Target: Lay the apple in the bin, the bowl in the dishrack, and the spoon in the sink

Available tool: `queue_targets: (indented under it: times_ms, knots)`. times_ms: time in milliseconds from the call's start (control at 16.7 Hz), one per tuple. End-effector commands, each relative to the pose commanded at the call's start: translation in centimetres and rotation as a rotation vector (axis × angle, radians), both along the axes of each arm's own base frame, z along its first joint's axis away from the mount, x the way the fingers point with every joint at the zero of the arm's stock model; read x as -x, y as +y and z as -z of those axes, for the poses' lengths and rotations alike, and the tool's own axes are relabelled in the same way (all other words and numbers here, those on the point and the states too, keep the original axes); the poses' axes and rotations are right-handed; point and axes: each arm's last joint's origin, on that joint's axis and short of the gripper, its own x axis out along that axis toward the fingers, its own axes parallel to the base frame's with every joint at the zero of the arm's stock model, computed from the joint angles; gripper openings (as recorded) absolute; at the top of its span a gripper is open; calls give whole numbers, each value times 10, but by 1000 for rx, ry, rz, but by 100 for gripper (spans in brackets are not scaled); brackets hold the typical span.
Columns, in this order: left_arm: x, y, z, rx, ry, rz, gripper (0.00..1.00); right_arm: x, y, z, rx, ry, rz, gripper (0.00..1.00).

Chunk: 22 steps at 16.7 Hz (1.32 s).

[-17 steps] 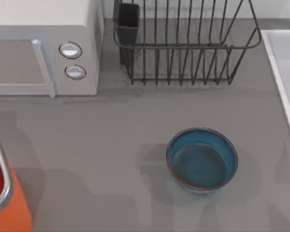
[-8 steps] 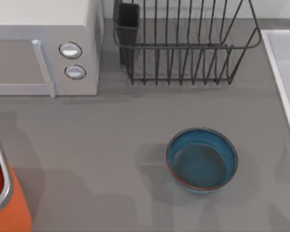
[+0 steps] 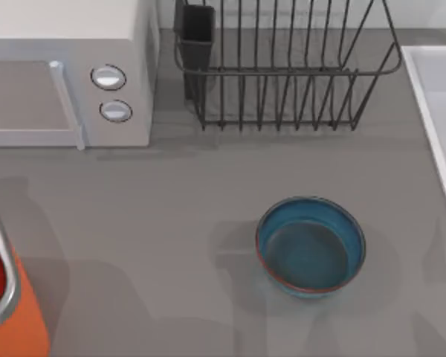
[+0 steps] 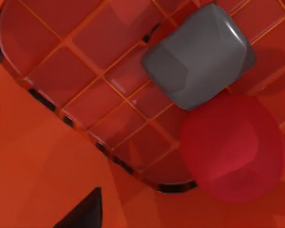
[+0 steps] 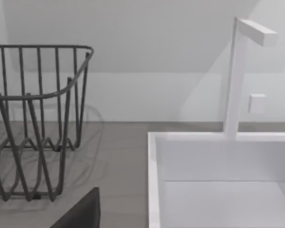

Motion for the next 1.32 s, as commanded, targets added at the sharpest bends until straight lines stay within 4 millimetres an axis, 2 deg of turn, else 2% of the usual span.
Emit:
queue_targets:
  times_ms: [300,540,780,960,1140,1320]
  knots:
    - [22,-7,2,-144,-224,459,100,0,0,0,0,0,0,100]
    - [40,-13,8,-399,-401,916,100,0,0,0,0,0,0,100]
    - [56,-17,17,-785,-511,1358,100,0,0,0,0,0,0,100]
    - [65,-20,25,-1135,-522,1628,100,0,0,0,0,0,0,100]
    - [72,-22,33,-1499,-466,1816,100,0,0,0,0,0,0,100]
    - [77,-24,40,-1823,-368,1911,100,0,0,0,0,0,0,100]
